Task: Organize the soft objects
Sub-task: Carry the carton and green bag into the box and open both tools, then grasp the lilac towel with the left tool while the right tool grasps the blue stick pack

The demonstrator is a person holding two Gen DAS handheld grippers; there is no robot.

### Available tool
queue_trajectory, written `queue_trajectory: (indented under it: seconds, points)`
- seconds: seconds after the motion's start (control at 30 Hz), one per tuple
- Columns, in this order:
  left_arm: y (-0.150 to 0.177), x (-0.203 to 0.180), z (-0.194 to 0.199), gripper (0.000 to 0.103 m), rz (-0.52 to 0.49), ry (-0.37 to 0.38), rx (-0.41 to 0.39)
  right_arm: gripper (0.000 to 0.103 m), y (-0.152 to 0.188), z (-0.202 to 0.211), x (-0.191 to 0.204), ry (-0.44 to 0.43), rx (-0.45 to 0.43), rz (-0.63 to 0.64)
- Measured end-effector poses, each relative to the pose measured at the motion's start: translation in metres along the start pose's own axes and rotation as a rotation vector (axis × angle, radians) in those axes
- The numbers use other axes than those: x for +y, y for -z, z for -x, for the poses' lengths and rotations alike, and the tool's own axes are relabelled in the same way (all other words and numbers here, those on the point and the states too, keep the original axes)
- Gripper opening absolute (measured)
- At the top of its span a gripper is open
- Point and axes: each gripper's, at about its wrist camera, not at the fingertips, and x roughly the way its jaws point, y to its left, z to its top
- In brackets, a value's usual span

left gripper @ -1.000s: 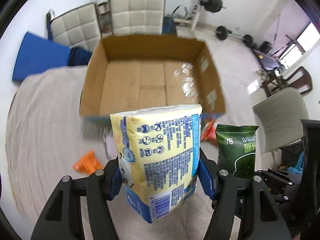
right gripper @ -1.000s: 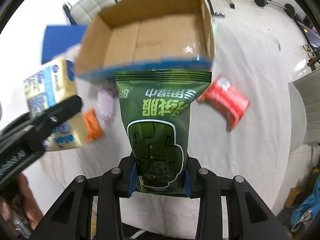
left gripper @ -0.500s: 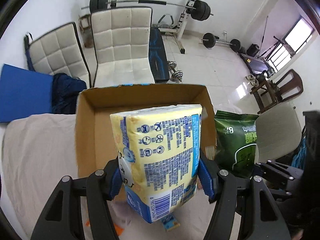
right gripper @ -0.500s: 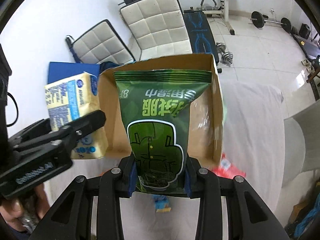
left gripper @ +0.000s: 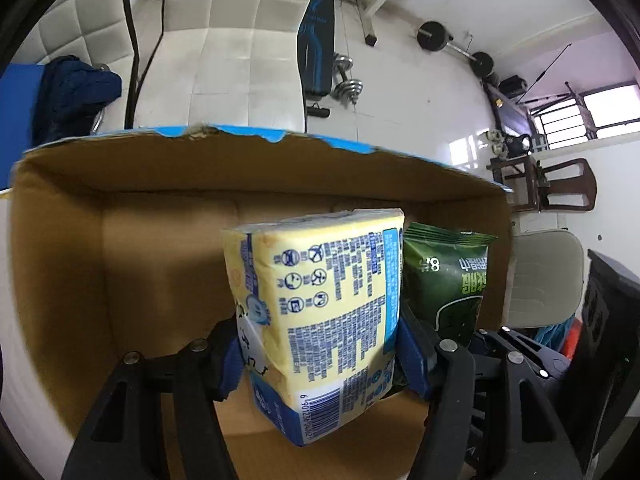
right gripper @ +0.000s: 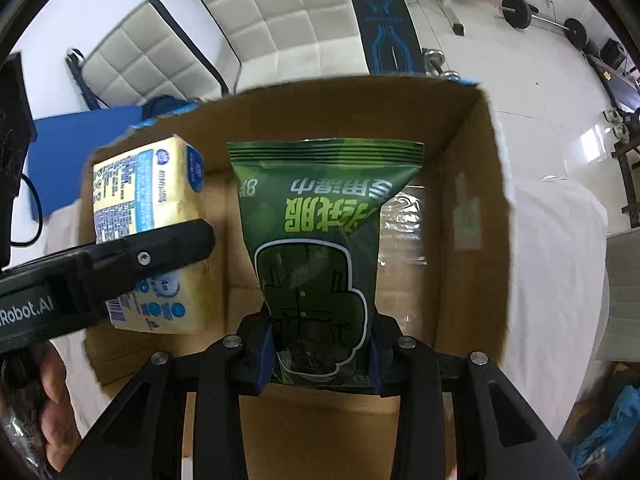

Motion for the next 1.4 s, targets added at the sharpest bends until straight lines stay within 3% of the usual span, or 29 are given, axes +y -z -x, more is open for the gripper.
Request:
queue_trajectory:
  seconds: [0.2,0.33,0.43,0.5,0.6,0.67,0.77,0.97,1.03,1.2,1.4]
  points:
    - [-0.01,0.007,-0.037,0.064,-0.01,0.008,0.099,0.039,-0.014,-0.034,0.003,0.036,0.026,-0.006]
    - [-0.011,0.008,-0.041,0.068,0.023,0.015,0.129,0.04,-0.021,-0.05,0.006,0.046,0.065,-0.003]
    - [-0.007,-0.002,-0.037,0.082,-0.027,-0.046,0.134,0.055,-0.027,-0.059,0.008,0.056,0.096,0.003]
    - [-0.002,-0.007,-0.031,0.092,-0.055,-0.066,0.127,0.081,-0.026,-0.055,0.007,0.079,0.086,0.008]
    - [0.006,-0.014,-0.018,0.101,-0.081,-0.103,0.104,0.084,-0.022,-0.047,0.008,0.101,0.072,0.005]
    - [0.015,-0.018,-0.008,0.102,-0.097,-0.131,0.087,0.085,-0.016,-0.042,0.008,0.093,0.077,-0.01]
    - [0.029,-0.022,0.008,0.102,-0.108,-0.138,0.056,0.103,0.0,-0.034,0.007,0.082,0.071,-0.024]
    - [0.055,-0.003,0.039,0.103,-0.109,-0.166,-0.068,0.103,0.041,-0.011,0.017,0.103,0.021,-0.038]
    - [0.064,0.0,0.045,0.103,-0.129,-0.203,-0.117,0.103,0.06,0.002,0.019,0.112,-0.013,-0.05]
    - [0.103,0.002,0.072,0.103,-0.156,-0.191,-0.168,0.103,0.087,0.043,0.021,0.147,-0.112,-0.055]
    - [0.135,-0.004,0.11,0.103,-0.152,-0.22,-0.286,0.103,0.126,0.092,0.036,0.164,-0.228,-0.046]
